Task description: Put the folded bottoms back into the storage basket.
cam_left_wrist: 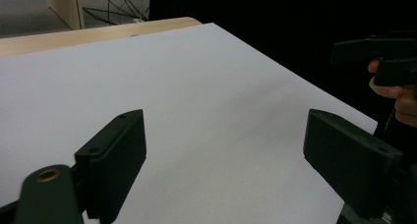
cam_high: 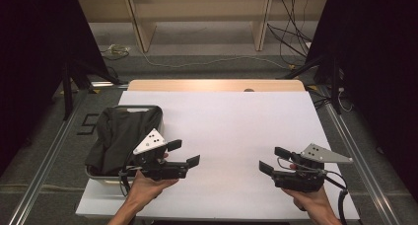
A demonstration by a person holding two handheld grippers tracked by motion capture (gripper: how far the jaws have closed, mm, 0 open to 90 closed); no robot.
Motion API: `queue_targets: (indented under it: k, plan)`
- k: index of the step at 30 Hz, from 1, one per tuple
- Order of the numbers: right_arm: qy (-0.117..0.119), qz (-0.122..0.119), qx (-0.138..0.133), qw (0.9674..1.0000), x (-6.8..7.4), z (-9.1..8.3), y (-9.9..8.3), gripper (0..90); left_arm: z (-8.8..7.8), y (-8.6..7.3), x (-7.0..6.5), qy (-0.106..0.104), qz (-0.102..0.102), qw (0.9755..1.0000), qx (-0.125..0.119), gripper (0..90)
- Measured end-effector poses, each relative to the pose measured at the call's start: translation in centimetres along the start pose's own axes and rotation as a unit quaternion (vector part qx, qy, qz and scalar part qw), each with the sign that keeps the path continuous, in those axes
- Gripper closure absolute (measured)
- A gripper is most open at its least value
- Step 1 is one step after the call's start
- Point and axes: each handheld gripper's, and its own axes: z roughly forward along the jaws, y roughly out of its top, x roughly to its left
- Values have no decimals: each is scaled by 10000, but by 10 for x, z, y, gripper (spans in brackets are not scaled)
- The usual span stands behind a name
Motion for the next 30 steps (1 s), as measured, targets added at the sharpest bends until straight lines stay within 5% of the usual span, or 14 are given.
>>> queue_targets:
  k: [7, 18, 30]
  plan:
    - [-58, -124, -60, 9999, 2, -1, -4, 191, -6, -8, -1, 88, 255, 9995, -140, 126]
    - [-73, -329, 44, 9994, 9, 1, -10, 151, -13, -19, -5, -12, 389, 9984, -400, 92]
    - [-53, -337, -27, 9994, 10, -1, -11, 135, -16, -25, -5, 10, 320, 9987, -390, 26]
